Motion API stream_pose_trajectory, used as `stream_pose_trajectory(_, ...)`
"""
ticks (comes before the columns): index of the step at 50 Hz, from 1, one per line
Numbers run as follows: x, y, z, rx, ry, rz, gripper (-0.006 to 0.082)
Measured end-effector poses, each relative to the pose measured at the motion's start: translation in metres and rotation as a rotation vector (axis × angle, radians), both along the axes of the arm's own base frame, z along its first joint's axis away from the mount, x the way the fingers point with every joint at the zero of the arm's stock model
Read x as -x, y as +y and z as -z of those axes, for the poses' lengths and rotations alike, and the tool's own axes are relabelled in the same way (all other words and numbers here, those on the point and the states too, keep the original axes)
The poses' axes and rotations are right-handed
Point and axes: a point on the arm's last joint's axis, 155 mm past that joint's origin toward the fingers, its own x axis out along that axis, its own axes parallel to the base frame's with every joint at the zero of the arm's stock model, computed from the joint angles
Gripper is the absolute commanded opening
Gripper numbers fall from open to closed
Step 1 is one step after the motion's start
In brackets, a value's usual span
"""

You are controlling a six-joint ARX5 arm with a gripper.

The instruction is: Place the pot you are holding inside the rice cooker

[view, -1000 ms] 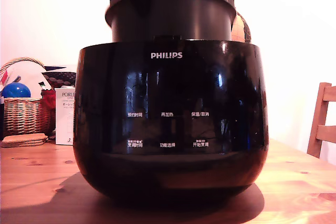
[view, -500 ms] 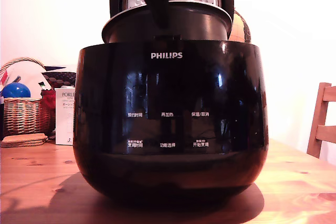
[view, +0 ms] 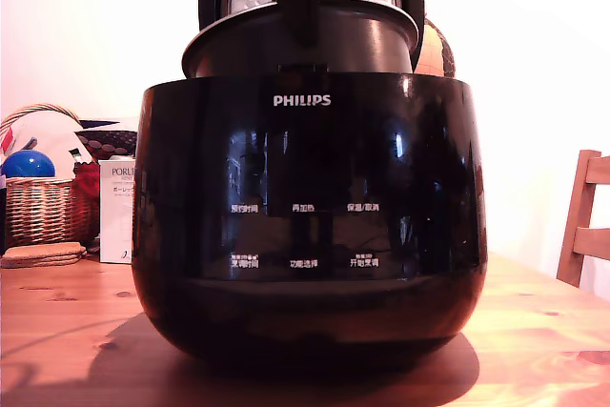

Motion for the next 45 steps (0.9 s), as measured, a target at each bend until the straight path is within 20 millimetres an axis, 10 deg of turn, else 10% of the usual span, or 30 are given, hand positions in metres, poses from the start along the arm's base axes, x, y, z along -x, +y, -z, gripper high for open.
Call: stream_pose_trajectory(45,0.003,-0.009,-0.002,0.178,-0.002,0.039,-0.0021)
